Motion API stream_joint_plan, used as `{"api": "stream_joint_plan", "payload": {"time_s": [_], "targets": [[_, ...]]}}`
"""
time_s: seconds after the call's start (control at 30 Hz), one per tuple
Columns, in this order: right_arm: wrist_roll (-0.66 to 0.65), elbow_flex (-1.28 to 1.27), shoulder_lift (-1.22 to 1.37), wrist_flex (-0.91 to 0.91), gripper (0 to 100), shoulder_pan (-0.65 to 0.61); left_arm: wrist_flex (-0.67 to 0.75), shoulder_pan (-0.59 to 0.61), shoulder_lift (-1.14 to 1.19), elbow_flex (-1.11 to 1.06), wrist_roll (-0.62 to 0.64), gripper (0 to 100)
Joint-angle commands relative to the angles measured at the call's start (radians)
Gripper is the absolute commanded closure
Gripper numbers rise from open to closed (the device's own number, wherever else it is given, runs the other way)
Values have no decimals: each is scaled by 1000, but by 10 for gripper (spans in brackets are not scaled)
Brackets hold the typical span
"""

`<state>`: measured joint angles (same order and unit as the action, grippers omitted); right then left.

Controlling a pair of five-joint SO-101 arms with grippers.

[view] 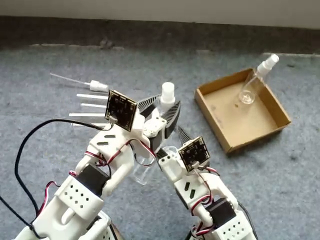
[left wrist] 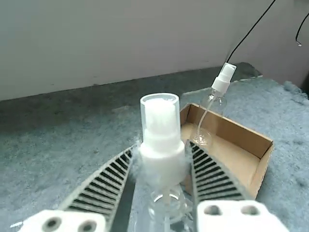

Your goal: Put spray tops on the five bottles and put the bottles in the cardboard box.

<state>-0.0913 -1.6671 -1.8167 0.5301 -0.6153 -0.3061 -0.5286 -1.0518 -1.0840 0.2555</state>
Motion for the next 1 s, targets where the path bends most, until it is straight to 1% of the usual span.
{"api": "stream_joint_plan", "payload": {"time_s": [0.0,0.17,0.27,0.83,0.9,0.97], "targets": [[0,-113,-1,-27,868,-13,-2,-30,-59,-31,-6,934],[-2,-113,-1,-27,868,-13,-3,-27,-214,-153,-6,934],[-2,-113,-1,-27,868,-13,-3,-27,-259,-196,-6,934],[-2,-113,-1,-27,868,-12,-3,-22,-263,-263,-5,929],[-2,-113,-1,-27,868,-12,-3,-22,-263,-263,-5,912],[-2,-113,-1,-27,868,-12,-5,-22,-263,-266,-5,870]]}}
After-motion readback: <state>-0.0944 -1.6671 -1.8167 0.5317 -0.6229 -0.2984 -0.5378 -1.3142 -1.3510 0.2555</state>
